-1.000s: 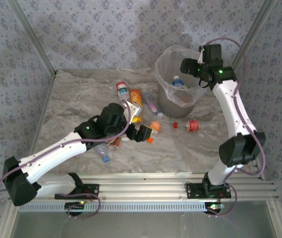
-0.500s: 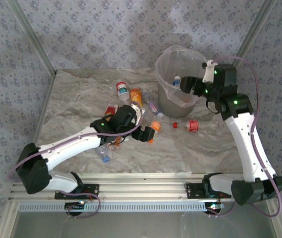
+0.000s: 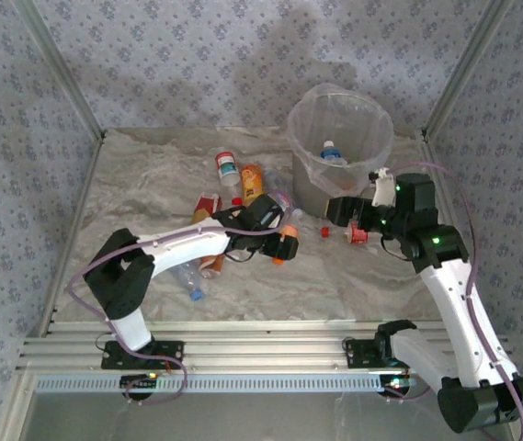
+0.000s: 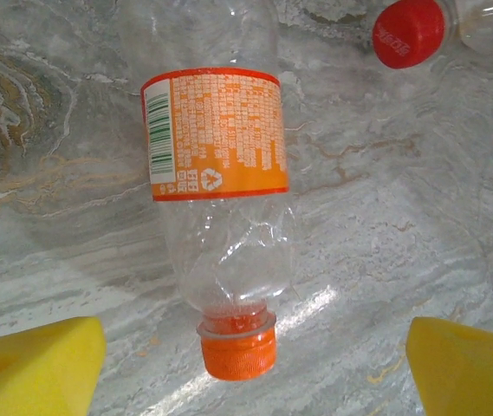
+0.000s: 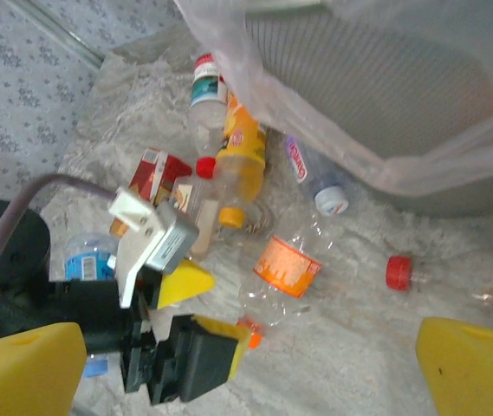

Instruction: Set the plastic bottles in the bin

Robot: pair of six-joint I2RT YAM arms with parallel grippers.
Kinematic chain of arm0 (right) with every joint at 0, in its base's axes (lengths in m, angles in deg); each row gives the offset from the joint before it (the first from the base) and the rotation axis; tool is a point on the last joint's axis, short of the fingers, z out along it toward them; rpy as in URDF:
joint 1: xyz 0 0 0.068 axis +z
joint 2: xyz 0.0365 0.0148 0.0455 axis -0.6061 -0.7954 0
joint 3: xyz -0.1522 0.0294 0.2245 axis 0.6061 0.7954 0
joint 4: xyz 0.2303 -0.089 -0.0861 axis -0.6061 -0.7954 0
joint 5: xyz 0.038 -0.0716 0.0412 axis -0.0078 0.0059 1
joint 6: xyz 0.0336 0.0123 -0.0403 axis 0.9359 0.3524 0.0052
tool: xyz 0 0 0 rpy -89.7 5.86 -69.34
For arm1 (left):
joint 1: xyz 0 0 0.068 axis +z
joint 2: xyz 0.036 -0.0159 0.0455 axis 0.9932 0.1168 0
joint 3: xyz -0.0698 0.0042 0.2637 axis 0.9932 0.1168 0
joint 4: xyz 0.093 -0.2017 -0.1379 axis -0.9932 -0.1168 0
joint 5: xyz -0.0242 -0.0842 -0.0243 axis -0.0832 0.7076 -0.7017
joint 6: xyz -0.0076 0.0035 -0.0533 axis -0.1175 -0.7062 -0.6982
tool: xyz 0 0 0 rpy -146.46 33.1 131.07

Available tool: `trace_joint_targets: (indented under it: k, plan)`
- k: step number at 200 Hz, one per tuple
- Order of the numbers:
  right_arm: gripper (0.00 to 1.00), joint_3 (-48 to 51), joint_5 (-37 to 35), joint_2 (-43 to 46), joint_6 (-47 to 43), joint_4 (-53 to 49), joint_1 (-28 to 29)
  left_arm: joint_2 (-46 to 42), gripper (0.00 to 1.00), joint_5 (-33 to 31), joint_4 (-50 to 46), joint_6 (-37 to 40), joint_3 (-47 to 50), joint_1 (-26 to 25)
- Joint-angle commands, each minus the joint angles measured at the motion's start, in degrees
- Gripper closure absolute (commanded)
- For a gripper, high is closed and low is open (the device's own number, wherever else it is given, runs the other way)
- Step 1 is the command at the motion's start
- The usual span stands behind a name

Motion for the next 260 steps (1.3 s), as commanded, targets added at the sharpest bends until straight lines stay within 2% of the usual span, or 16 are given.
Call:
trace_joint_targets:
  k: [1,131,260]
  plan:
    - [0.0,1.18,2.82,0.54,0.86,1.28,-0.05,2.44,0.12,-0.62,-1.85,-0.78,-2.85,-0.33]
    - [0.0,1.23,2.95,-0.38,-0.32,-0.01,-1.05,11.61,0.11,2.53,-2.1,-0.14,-6.94,0.72]
    - [0.0,2.67,2.46,-0.13,-0.52,-0.16,-1.41,13.21,0.25,4.44,2.01,-0.35,-6.44,1.58]
